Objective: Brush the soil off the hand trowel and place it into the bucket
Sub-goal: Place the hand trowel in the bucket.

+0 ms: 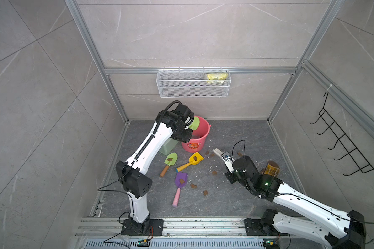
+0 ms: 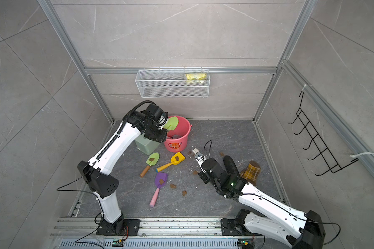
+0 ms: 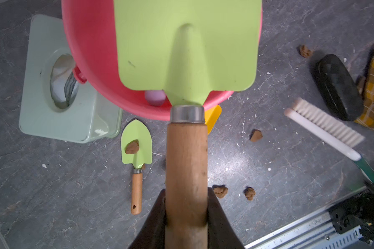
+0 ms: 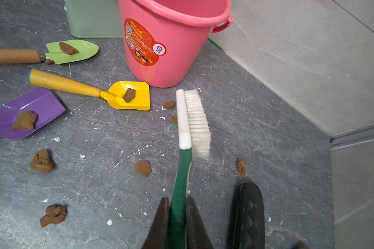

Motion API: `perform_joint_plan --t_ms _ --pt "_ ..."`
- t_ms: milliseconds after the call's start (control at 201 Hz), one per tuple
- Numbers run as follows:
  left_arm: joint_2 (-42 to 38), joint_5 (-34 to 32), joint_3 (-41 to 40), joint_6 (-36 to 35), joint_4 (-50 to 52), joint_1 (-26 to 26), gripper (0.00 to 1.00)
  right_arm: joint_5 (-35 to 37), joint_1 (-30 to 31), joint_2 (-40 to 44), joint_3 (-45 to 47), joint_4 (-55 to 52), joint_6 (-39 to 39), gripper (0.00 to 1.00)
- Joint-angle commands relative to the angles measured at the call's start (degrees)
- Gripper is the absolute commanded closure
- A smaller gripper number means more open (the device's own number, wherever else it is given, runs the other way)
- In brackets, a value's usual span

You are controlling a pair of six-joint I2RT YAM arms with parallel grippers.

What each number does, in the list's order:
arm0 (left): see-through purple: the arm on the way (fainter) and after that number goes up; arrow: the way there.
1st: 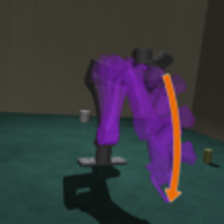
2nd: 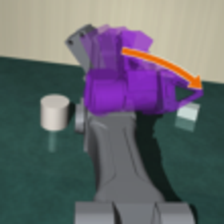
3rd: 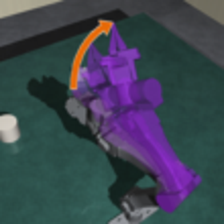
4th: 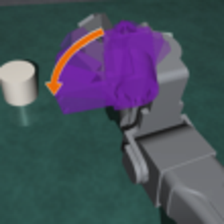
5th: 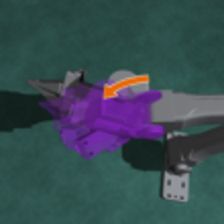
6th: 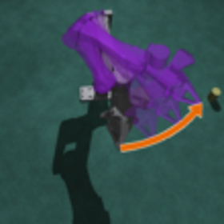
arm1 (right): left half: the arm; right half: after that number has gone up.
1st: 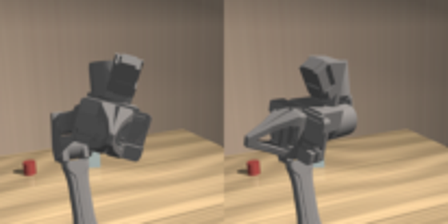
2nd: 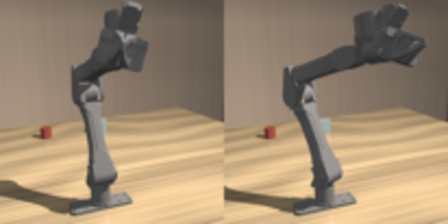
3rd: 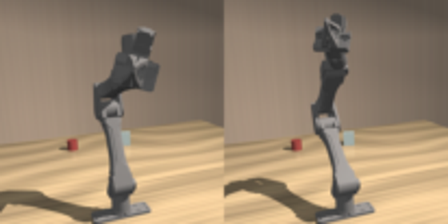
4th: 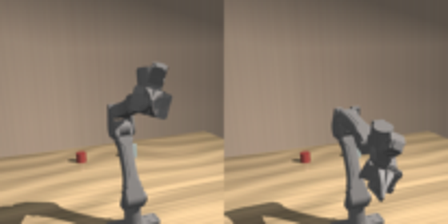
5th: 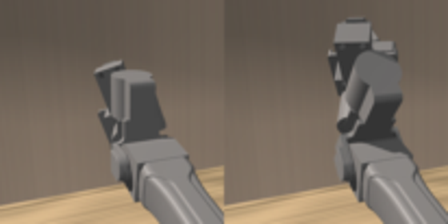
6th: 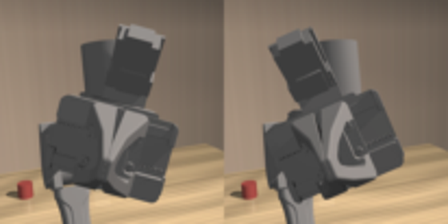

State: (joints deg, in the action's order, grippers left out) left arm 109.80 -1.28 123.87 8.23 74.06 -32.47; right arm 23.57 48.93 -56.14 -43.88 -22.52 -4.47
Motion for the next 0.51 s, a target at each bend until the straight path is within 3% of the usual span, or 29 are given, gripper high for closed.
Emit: perform_joint_plan --t_ms 0,209,503 --pt "4.5 -2.4 7.6 -2.2 3.1 0.4 0.91 -1.1 -0.2 0.0 -1.4 -0.4 0.0 1.0" --pt "12.8 -3.0 17.2 -3.8 6.2 0.6 0.81 -1.5 -0.3 0.5 -0.6 -0.7 0.7 1.0" --pt "17.3 -3.6 20.0 -5.5 6.3 1.0 0.71 -1.7 -0.3 0.3 -0.2 -0.7 1.1 1.0"
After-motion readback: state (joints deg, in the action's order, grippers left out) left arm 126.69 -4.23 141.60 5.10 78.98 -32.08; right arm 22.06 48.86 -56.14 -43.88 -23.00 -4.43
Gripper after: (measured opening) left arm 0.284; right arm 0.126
